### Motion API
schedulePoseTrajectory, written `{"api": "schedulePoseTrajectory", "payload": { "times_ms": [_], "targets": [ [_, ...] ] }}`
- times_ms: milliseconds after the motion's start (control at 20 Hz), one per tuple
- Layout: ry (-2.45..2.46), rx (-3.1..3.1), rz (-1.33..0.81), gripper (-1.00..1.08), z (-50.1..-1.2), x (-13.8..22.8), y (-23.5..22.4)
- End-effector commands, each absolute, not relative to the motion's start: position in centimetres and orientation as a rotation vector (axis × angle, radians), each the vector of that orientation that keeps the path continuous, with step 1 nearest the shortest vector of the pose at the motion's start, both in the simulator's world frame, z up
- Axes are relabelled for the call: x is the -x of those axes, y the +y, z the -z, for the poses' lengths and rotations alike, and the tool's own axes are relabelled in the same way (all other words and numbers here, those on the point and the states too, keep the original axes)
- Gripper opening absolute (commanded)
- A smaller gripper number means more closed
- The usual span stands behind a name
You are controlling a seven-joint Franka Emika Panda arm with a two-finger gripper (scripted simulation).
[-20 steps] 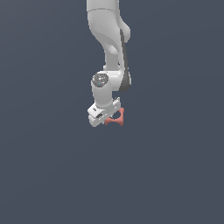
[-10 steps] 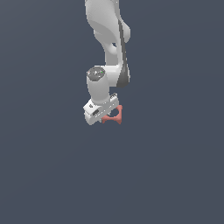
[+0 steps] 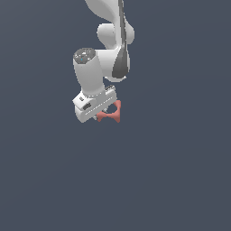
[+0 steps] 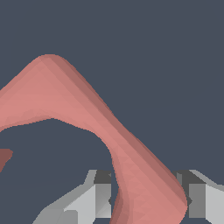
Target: Pick up the object and move it to a goal position.
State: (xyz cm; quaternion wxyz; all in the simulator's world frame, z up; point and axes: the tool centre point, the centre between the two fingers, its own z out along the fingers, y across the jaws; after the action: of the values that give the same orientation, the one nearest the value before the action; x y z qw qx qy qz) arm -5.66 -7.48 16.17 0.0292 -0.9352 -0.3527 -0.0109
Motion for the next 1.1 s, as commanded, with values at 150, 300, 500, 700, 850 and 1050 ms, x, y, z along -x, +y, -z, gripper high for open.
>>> {"api": "schedulePoseTrajectory", "payload": {
  "times_ms": [150,300,500,700,850,1050],
  "targets": [
    [-1.088,2.884,0.033,-1.00,-21.5,4.5,-9.6],
    [-1.088,2.884,0.033,-1.00,-24.3,3.8,-10.7],
    [-1.088,2.884,0.033,-1.00,-28.1,2.9,-12.3],
    [-1.088,2.884,0.033,-1.00,-31.7,1.9,-13.7],
    [-1.088,2.885,0.032,-1.00,-34.0,1.3,-14.7],
    [-1.088,2.885,0.032,-1.00,-36.9,0.5,-15.8]
  ]
}}
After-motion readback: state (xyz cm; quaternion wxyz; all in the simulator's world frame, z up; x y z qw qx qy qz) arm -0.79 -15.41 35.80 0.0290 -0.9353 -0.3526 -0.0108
